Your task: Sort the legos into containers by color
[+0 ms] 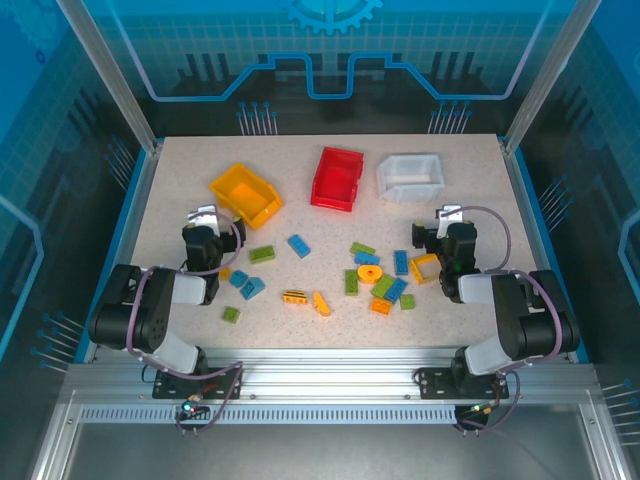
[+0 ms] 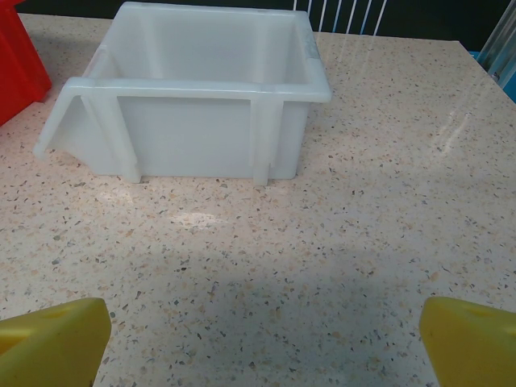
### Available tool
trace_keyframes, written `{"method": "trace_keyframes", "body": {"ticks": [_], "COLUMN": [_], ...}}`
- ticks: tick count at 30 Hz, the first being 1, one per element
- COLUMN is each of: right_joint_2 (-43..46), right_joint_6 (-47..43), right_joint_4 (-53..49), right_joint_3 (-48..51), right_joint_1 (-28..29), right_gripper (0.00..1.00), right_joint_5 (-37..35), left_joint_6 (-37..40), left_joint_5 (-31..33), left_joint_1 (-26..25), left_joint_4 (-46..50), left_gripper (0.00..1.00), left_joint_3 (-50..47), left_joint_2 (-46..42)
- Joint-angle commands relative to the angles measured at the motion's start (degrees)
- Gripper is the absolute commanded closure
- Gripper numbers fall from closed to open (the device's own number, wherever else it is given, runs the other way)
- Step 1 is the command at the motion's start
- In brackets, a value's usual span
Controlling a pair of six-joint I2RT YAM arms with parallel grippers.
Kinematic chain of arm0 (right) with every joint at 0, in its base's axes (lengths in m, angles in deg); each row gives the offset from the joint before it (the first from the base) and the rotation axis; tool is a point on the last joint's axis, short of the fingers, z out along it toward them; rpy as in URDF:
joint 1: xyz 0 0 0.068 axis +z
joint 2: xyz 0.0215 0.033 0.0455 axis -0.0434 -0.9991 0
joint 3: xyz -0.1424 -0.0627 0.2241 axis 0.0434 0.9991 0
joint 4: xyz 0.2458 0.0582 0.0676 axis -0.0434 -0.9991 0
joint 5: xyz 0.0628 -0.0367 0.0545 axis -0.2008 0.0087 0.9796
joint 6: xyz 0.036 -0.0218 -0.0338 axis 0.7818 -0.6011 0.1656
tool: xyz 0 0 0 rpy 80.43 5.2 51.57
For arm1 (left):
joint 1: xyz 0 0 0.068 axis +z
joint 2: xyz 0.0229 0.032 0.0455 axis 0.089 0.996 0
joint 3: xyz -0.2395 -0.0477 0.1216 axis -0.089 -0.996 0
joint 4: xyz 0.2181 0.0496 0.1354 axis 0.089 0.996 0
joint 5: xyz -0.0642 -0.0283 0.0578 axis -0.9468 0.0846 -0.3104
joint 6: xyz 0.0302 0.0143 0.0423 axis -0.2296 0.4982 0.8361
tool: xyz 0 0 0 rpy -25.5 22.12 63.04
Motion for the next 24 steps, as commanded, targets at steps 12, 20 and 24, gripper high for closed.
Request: {"method": "trace_keyframes", "body": {"ticks": [12,20,24], "right_joint_2": [36.1,18.9,2.9], "right_joint_6": [15.7,33.4,33.8], "right_joint_4": [-46.3,-84.1,-86.4], "right_joint_3": [-27.0,-54.8,-62.9], "right_joint_1": [3.5,12.0,18.3], "right_gripper": [0.00,0.14,0.20], "right_joint_5": [-2.5,2.4,6.4], "left_joint_6": [-13.8,-37.0,-33.8], "left_joint_5": [14.0,-14.2,-13.9], "left_joint_1": [-14.4,-1.3,0.5], "left_joint_4": [57.5,98.8,101.4], "left_gripper": [0.01,0.06,0.09], "left_joint_3": [34.2,59.0,61.4], "left_joint_2": [-34.1,-16.0,-6.4]}}
